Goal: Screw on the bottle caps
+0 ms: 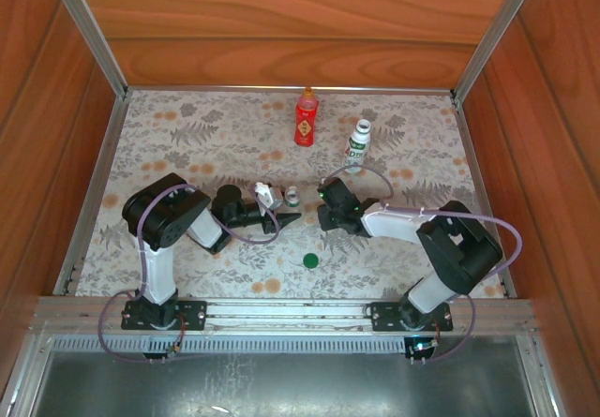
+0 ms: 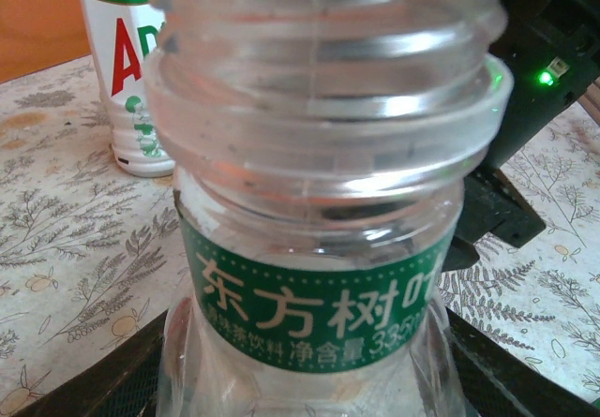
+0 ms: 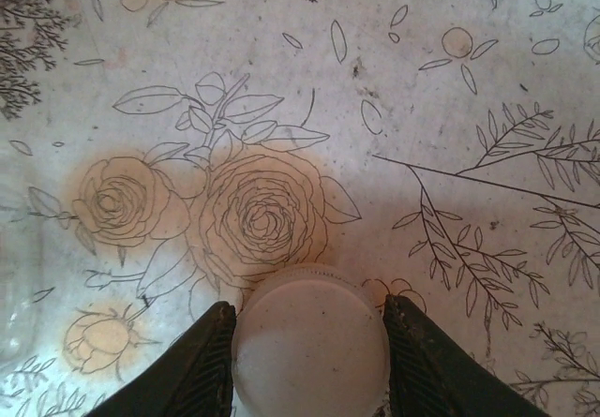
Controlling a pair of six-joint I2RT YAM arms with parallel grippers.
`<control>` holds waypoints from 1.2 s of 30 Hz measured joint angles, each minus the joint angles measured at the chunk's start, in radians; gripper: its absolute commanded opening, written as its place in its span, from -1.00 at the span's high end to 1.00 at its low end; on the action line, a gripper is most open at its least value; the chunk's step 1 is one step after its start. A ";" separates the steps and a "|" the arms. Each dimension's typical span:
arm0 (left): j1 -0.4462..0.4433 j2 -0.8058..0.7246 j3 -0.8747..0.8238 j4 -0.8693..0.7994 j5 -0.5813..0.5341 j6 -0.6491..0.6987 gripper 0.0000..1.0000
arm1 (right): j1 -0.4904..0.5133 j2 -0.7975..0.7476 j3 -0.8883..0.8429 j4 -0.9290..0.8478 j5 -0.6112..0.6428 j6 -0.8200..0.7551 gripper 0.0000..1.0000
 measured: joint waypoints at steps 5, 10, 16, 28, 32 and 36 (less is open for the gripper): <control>0.000 0.000 0.000 0.000 0.000 0.000 -0.20 | 0.000 -0.058 0.058 -0.098 -0.015 -0.005 0.19; 0.000 0.001 0.000 0.000 0.001 0.000 -0.20 | 0.002 -0.135 0.145 -0.220 -0.042 -0.027 0.19; 0.000 0.007 0.000 0.011 0.004 0.000 -0.20 | 0.028 -0.219 0.280 -0.353 -0.090 -0.053 0.19; 0.000 0.013 0.005 0.015 0.008 -0.001 -0.20 | 0.153 -0.195 0.494 -0.452 -0.141 -0.111 0.18; 0.000 0.014 0.005 0.016 0.009 -0.001 -0.20 | 0.160 -0.156 0.499 -0.455 -0.151 -0.121 0.18; 0.000 0.016 0.008 0.016 0.011 0.000 -0.20 | 0.160 -0.122 0.499 -0.455 -0.151 -0.128 0.18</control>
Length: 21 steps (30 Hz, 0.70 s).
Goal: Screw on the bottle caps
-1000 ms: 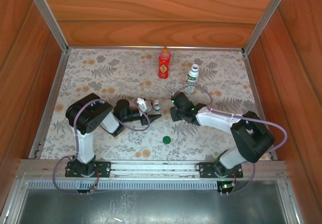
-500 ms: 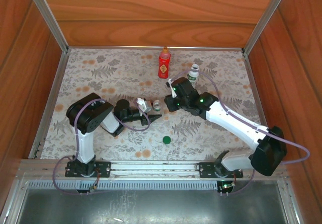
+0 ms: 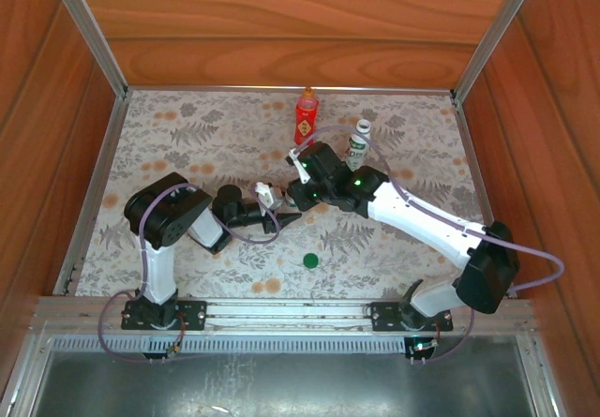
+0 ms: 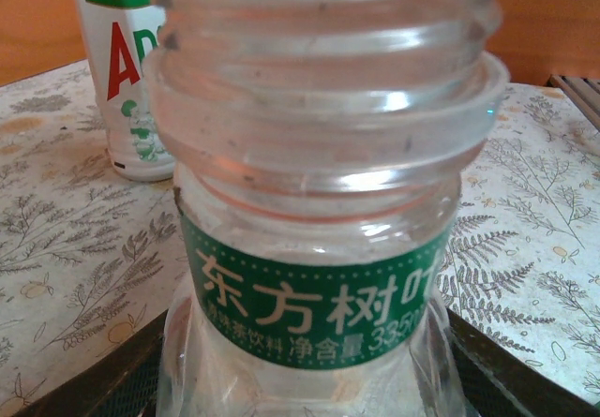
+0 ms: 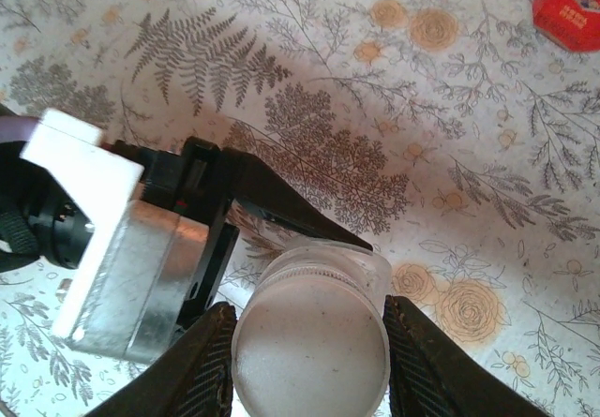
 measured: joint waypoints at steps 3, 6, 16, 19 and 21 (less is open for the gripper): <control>0.000 0.001 0.000 0.000 0.000 0.000 -0.20 | 0.000 0.011 0.000 0.000 0.000 -0.007 0.18; 0.000 0.001 0.000 0.001 0.000 0.000 -0.20 | 0.000 0.014 0.000 0.001 0.000 -0.010 0.18; 0.000 0.002 0.000 0.002 0.002 0.000 -0.20 | 0.000 0.038 0.000 0.013 -0.005 -0.024 0.16; 0.000 0.002 0.000 0.003 0.002 0.000 -0.20 | 0.000 0.043 0.000 0.019 -0.012 -0.034 0.16; 0.000 0.003 0.000 0.004 0.002 0.000 -0.20 | 0.000 0.045 0.000 0.022 -0.019 -0.037 0.15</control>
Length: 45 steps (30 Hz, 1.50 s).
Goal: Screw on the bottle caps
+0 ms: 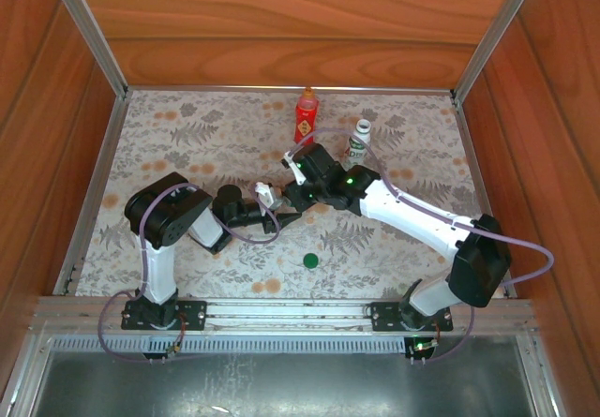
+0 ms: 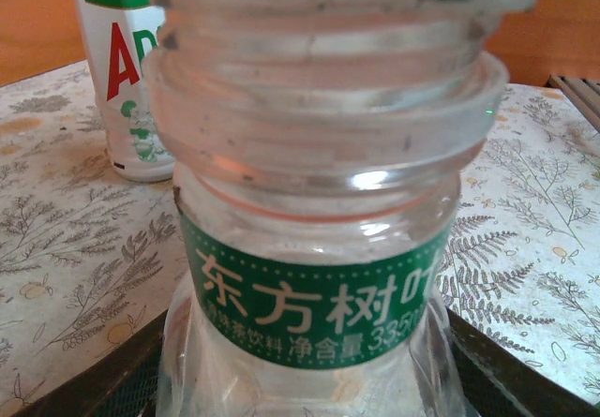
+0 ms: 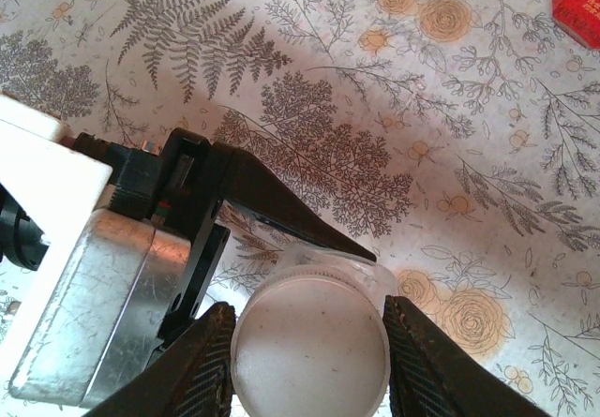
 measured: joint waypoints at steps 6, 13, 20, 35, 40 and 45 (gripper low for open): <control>0.000 0.000 0.000 0.000 0.001 0.000 -0.20 | 0.001 0.003 0.000 0.000 -0.007 -0.037 0.13; 0.000 0.000 0.000 0.000 0.003 0.000 -0.20 | 0.007 0.005 0.000 -0.003 0.003 -0.088 0.12; 0.000 0.000 0.000 0.001 0.002 0.000 -0.20 | 0.012 0.036 0.045 -0.050 0.013 -0.093 0.13; 0.000 0.001 0.000 0.002 0.005 0.000 -0.20 | 0.012 0.053 0.077 -0.118 0.004 -0.085 -0.25; 0.000 0.001 0.000 0.003 0.006 0.000 -0.20 | 0.012 -0.004 0.043 -0.095 0.001 -0.075 -0.36; 0.000 0.002 0.000 0.003 0.006 0.000 -0.20 | 0.002 -0.101 -0.005 -0.032 -0.005 -0.037 -0.15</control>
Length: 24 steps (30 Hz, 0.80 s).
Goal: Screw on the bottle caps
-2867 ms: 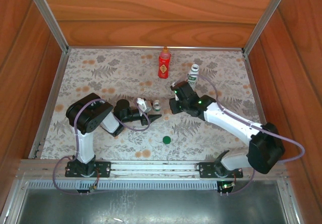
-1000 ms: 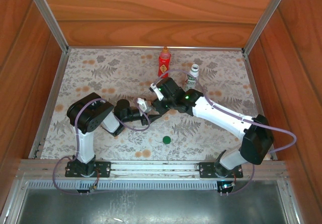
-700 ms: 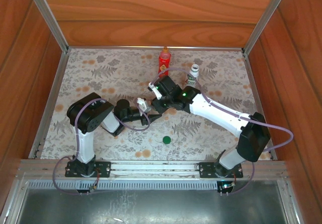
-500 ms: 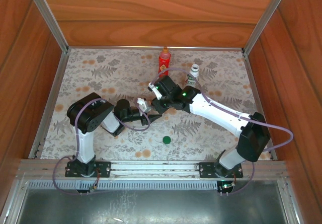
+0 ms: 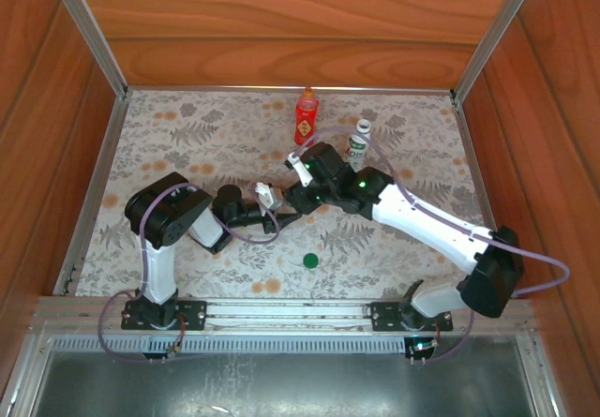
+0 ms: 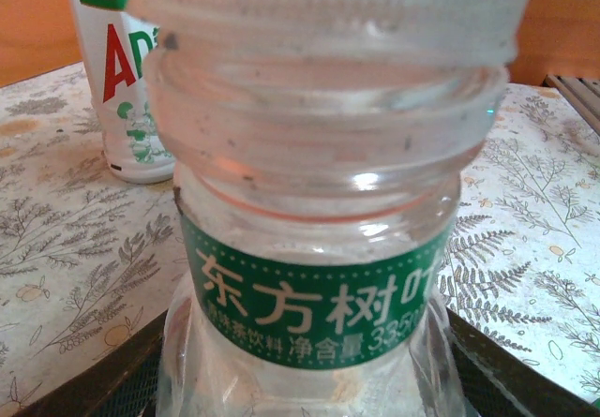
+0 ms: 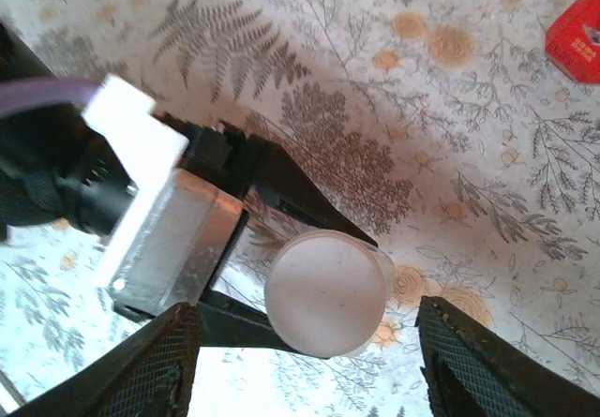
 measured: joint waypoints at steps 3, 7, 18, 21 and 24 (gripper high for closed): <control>0.000 0.000 0.000 0.000 0.000 0.000 -0.20 | -0.023 -0.009 0.000 0.019 -0.018 0.032 0.02; 0.000 0.000 0.000 0.000 0.000 0.000 -0.20 | -0.053 0.023 0.000 0.019 -0.038 0.057 0.13; 0.000 0.000 0.000 -0.001 0.000 0.000 -0.20 | -0.064 0.087 0.010 0.026 -0.078 0.073 0.31; 0.000 0.000 0.000 -0.001 0.000 0.000 -0.20 | -0.064 0.088 0.010 0.026 -0.080 0.076 0.36; 0.000 0.000 0.000 0.000 0.000 0.000 -0.20 | -0.065 0.089 0.010 0.026 -0.079 0.077 0.38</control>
